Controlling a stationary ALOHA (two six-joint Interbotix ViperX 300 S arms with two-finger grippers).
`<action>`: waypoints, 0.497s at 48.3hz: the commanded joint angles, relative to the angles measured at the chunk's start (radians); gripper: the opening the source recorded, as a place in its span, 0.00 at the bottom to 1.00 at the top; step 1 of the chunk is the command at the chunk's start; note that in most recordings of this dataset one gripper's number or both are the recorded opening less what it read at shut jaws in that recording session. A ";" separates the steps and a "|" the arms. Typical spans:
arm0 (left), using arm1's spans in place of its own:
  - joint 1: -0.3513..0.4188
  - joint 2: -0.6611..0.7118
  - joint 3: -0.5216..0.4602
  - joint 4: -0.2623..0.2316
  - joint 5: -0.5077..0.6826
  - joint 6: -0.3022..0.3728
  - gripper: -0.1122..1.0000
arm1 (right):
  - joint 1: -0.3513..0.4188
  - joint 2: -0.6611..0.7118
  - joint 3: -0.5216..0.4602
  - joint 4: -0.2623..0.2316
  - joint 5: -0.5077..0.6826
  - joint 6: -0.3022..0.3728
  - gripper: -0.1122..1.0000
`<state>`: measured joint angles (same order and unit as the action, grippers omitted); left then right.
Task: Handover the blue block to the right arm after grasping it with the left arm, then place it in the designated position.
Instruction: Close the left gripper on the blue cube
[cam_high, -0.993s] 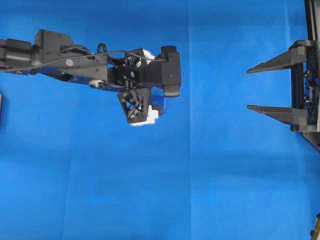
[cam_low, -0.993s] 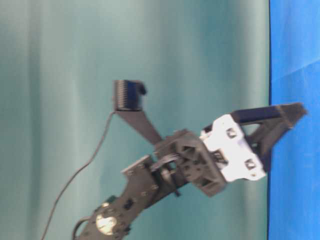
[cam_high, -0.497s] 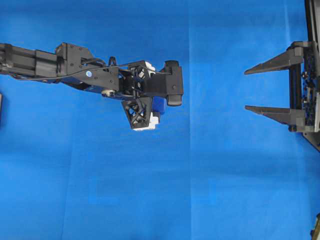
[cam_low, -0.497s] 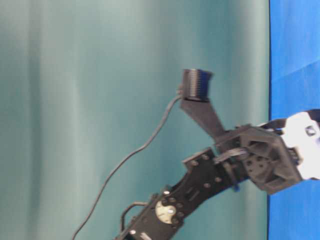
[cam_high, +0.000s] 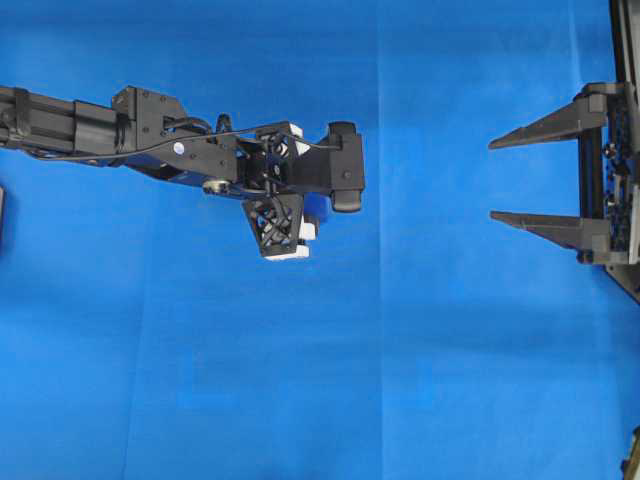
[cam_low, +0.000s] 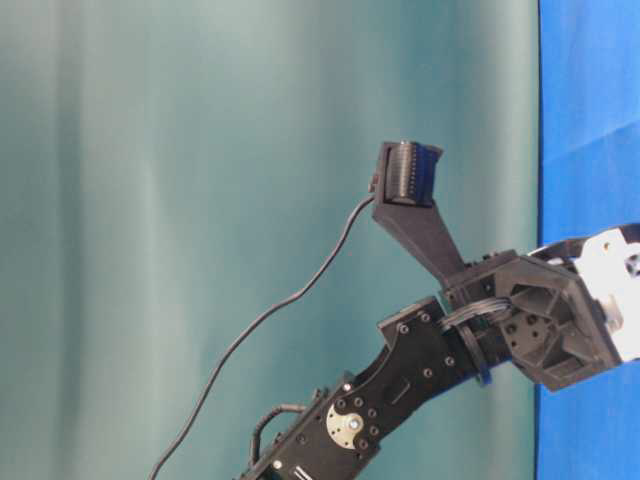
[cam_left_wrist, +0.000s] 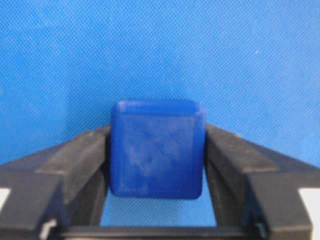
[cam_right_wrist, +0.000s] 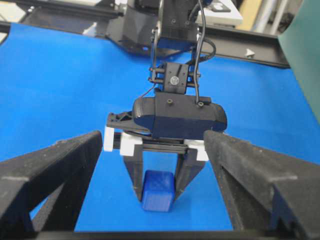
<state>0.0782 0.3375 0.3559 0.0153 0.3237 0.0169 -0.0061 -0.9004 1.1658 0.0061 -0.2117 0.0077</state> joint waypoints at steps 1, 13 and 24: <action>-0.003 -0.021 -0.014 0.000 0.008 0.000 0.51 | 0.000 0.005 -0.018 0.003 -0.008 -0.002 0.97; -0.006 -0.021 -0.017 0.000 0.015 0.000 0.52 | 0.000 0.005 -0.018 0.003 -0.006 -0.002 0.97; -0.006 -0.035 -0.018 0.000 0.029 0.002 0.52 | -0.002 0.005 -0.020 0.003 -0.003 -0.002 0.97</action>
<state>0.0767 0.3359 0.3559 0.0138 0.3436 0.0169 -0.0046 -0.9004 1.1658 0.0077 -0.2102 0.0077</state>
